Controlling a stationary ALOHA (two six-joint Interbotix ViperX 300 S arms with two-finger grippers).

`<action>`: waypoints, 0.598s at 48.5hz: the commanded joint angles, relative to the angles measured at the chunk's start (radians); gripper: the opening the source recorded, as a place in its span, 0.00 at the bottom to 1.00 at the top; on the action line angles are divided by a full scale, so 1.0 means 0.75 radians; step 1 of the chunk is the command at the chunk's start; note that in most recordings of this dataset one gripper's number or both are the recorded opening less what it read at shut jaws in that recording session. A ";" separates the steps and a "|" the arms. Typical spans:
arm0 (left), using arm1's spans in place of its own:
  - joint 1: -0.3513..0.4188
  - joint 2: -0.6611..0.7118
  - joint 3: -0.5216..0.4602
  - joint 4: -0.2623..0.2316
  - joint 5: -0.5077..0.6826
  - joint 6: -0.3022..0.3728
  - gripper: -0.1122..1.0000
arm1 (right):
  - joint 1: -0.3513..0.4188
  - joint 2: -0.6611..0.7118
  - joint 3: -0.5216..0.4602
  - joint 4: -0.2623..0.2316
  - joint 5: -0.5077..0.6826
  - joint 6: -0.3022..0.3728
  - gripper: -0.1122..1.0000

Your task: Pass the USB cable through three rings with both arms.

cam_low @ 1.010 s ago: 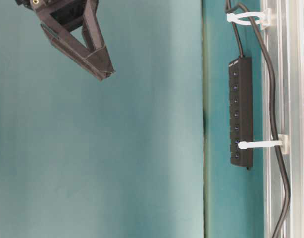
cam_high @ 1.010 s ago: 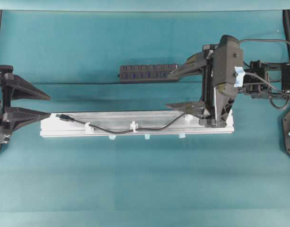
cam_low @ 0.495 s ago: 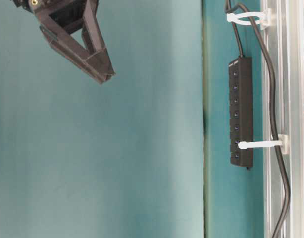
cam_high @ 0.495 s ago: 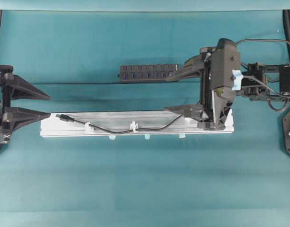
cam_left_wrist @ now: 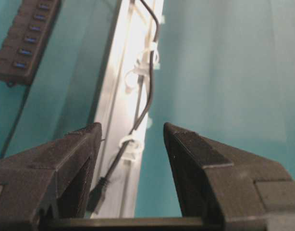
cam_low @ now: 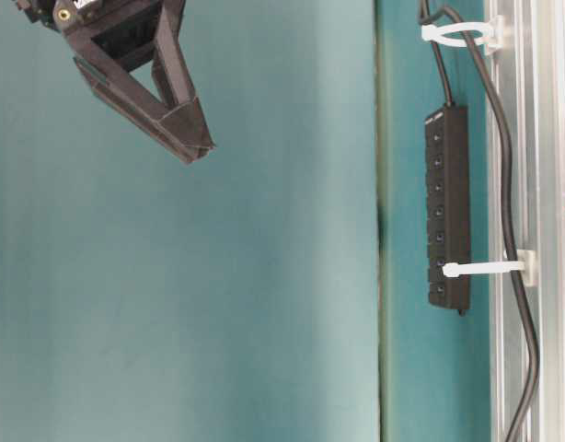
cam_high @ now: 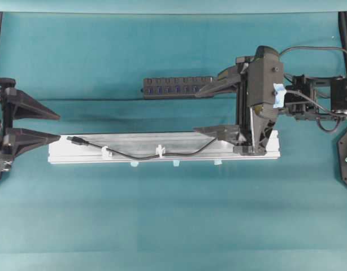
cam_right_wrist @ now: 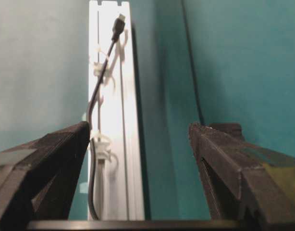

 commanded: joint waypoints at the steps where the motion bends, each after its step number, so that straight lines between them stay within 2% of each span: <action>1: 0.000 0.006 -0.014 0.004 -0.006 -0.002 0.65 | 0.004 -0.006 -0.020 0.002 -0.008 0.012 0.53; 29: 0.000 0.006 -0.012 0.004 -0.006 -0.002 0.65 | 0.004 0.004 -0.014 0.002 0.018 0.010 0.53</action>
